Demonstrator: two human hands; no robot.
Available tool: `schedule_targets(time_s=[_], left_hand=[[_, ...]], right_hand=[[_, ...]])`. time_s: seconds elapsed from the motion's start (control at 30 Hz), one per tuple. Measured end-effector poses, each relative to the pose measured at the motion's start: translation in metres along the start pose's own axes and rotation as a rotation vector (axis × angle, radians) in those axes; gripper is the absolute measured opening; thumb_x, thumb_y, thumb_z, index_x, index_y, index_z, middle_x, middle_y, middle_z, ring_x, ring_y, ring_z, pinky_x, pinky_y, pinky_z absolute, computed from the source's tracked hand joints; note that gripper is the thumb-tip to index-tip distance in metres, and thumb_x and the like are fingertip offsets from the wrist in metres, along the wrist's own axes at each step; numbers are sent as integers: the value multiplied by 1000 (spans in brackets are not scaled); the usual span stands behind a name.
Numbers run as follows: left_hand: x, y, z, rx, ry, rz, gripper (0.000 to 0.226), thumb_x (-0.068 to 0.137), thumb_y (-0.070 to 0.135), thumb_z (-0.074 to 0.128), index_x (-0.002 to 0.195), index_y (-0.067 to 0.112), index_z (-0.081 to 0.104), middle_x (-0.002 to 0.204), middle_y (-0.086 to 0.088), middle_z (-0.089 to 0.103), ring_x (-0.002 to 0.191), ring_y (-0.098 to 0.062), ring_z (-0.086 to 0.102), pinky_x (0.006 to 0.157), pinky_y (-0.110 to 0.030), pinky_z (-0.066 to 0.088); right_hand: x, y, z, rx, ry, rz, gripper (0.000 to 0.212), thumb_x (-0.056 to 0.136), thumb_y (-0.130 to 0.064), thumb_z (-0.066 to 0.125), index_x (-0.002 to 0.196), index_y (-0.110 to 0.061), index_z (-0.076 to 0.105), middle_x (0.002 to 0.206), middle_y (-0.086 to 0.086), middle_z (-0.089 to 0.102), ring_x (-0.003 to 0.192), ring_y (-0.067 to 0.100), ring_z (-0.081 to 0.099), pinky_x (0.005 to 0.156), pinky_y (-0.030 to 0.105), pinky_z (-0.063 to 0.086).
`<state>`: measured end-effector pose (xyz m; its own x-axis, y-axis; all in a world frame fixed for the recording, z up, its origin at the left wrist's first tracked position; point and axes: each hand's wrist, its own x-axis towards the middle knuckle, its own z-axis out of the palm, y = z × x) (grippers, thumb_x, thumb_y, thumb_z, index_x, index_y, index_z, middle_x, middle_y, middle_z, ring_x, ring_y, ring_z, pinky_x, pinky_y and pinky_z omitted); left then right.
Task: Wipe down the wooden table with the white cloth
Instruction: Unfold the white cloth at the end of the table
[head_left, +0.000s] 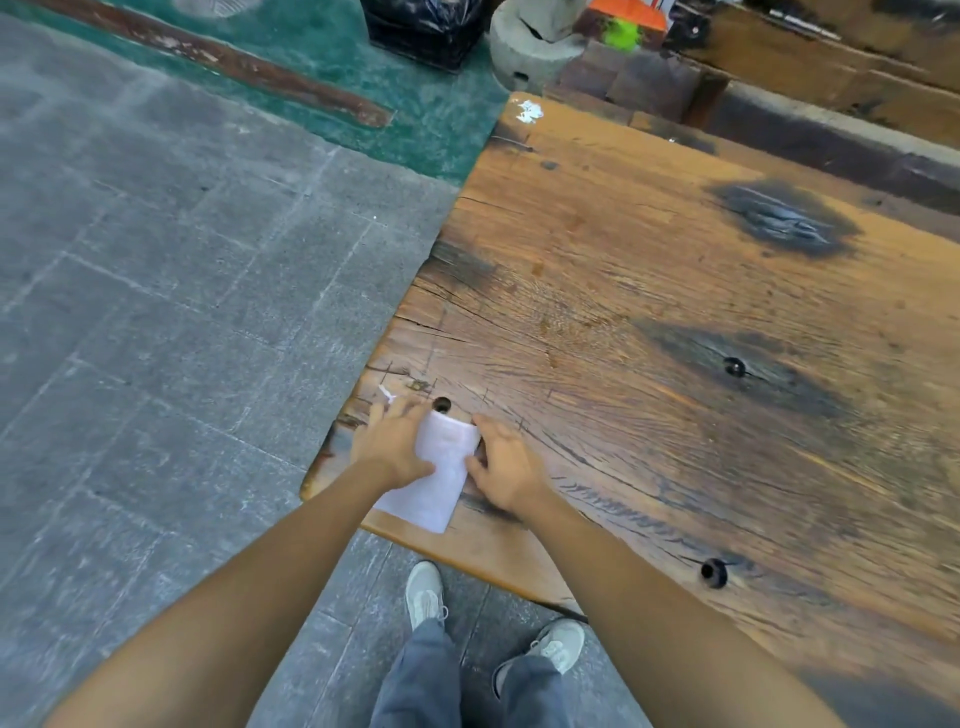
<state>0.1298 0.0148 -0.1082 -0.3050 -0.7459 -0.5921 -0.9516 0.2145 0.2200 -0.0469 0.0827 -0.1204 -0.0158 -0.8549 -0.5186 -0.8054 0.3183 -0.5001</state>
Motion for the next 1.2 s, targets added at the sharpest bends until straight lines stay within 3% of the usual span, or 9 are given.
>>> schedule_targets(time_s=[0.13, 0.3, 0.4, 0.53, 0.77, 0.9, 1.0, 1.13, 1.2], left_hand=[[5, -2, -4, 45, 106, -2, 49, 87, 34, 69, 132, 25, 52, 138, -3, 46, 134, -28, 34, 99, -43, 46], [1, -18, -1, 33, 206, -13, 18, 93, 32, 61, 107, 24, 68, 129, 0, 57, 129, -25, 38, 106, -43, 37], [-2, -28, -1, 12, 224, 40, 19, 95, 23, 55, 112, 22, 64, 130, 0, 58, 126, -25, 42, 102, -40, 37], [-1, -34, -7, 54, 204, 96, 34, 94, 17, 53, 127, 24, 54, 134, 1, 56, 127, -25, 45, 98, -37, 38], [10, -36, -14, 113, 206, 110, 30, 97, 14, 46, 123, 18, 63, 134, -2, 53, 131, -26, 42, 98, -40, 40], [5, -29, -31, -275, 204, 232, 11, 96, 13, 51, 100, 12, 61, 99, -9, 69, 95, -27, 63, 80, -40, 48], [-10, -20, -50, -454, 178, 401, 9, 96, 8, 53, 93, 16, 57, 72, 7, 59, 63, -1, 53, 64, -31, 37], [-37, -5, -76, -518, 201, 561, 9, 99, 10, 51, 96, 15, 58, 78, 10, 60, 72, 2, 55, 64, -18, 37], [-49, -1, -92, -528, 245, 627, 9, 101, 10, 50, 98, 15, 58, 85, 8, 63, 77, -1, 56, 70, -18, 40]], right_hand=[[7, -17, 7, -35, 53, 1, 50, 100, -25, 54, 148, -18, 45, 145, 8, 47, 136, 31, 42, 103, 40, 45], [3, -28, 4, -76, 164, 5, 23, 103, -21, 49, 116, -18, 68, 124, 4, 60, 124, 26, 48, 93, 39, 49], [-3, -29, 2, -97, 151, -18, 20, 104, -19, 47, 108, -17, 67, 119, 3, 62, 118, 27, 51, 88, 40, 50], [-5, -27, 1, -91, 78, -14, 31, 100, -11, 51, 129, -21, 56, 134, 4, 54, 121, 30, 53, 86, 39, 51], [6, -32, 10, -108, 76, 44, 40, 100, -13, 52, 137, -28, 56, 136, 6, 46, 123, 31, 52, 85, 38, 50], [9, -32, 9, -49, 119, 45, 29, 99, -20, 58, 126, -27, 64, 129, 3, 51, 119, 28, 54, 83, 35, 47], [5, -30, -1, 62, 121, -21, 22, 91, -29, 70, 112, -22, 68, 119, 2, 59, 111, 22, 56, 93, 36, 47], [-7, -35, -23, 139, 16, -161, 21, 82, -28, 75, 76, -12, 64, 71, 0, 56, 71, 20, 52, 68, 39, 45], [-12, -40, -38, 77, -26, -220, 29, 82, -30, 78, 74, -5, 66, 69, 3, 51, 73, 24, 51, 68, 39, 42]])
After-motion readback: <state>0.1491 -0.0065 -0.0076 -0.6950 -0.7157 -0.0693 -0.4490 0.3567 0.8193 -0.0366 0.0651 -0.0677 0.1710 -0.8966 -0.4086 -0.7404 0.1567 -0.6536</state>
